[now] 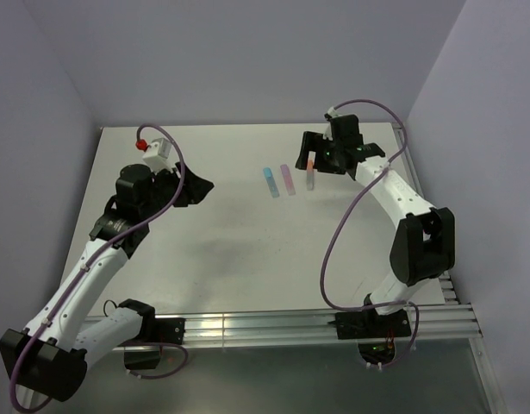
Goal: Insert the pens into the pen caps
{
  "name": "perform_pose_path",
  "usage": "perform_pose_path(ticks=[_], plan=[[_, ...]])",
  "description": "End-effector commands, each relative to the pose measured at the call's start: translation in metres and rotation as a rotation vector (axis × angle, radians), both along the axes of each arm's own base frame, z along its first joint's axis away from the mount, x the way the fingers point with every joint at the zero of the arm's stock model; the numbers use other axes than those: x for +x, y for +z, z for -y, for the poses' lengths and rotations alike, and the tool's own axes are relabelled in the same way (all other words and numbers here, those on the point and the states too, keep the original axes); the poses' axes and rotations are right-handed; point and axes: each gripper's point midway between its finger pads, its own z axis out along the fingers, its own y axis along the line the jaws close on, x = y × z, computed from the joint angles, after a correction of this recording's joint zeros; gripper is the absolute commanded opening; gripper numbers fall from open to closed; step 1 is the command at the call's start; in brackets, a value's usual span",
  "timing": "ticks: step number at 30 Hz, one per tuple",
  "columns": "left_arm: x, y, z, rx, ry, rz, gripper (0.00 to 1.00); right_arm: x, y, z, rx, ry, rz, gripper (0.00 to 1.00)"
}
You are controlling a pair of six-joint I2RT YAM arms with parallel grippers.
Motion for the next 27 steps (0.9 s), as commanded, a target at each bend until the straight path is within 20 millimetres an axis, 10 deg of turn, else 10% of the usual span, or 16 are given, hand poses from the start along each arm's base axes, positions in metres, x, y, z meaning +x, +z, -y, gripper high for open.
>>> perform_pose_path(ticks=[1,27], plan=[[0.001,0.020,-0.001,-0.012,-0.013,0.078,0.56,-0.005,0.038,-0.007,0.058,0.018,0.106,1.00],[-0.021,0.041,-0.027,-0.010,0.057,0.172,0.58,-0.082,0.133,-0.001,0.209,0.058,0.404,1.00]])
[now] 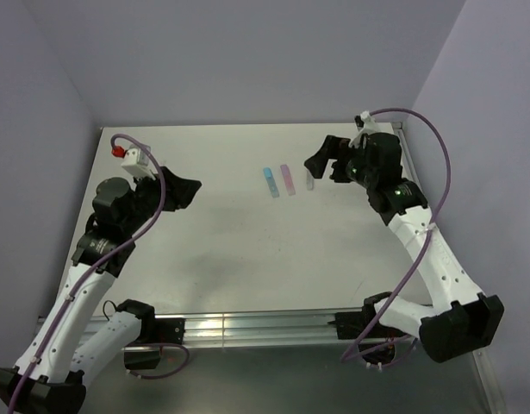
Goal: Insert the pens into the pen caps
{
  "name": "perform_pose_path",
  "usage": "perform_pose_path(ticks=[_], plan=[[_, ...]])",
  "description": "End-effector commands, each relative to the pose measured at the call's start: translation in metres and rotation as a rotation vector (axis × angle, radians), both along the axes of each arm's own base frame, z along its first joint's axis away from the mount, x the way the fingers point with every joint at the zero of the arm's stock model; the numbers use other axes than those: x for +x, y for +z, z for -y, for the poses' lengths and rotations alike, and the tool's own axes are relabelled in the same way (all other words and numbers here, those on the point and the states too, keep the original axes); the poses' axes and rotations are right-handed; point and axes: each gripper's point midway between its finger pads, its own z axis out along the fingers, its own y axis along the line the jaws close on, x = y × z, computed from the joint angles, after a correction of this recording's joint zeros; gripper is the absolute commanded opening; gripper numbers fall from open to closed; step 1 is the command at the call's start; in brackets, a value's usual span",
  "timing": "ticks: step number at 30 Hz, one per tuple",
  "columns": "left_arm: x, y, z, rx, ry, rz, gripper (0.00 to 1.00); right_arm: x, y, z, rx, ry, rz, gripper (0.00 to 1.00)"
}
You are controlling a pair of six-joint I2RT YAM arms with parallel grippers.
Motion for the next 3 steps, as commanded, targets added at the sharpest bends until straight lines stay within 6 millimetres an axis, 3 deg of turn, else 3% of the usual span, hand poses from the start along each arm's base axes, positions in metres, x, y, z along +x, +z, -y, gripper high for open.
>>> perform_pose_path(ticks=[1,3], plan=[[0.0015,0.0016,-0.0034,0.014,0.011,0.023,0.58,-0.0040,0.0300,-0.0027,0.021,0.019,0.106,1.00],[0.0014,0.0027,-0.0040,0.013,0.012,0.026,0.58,-0.0062,0.0361,-0.0007,0.022,0.013,0.132,1.00]])
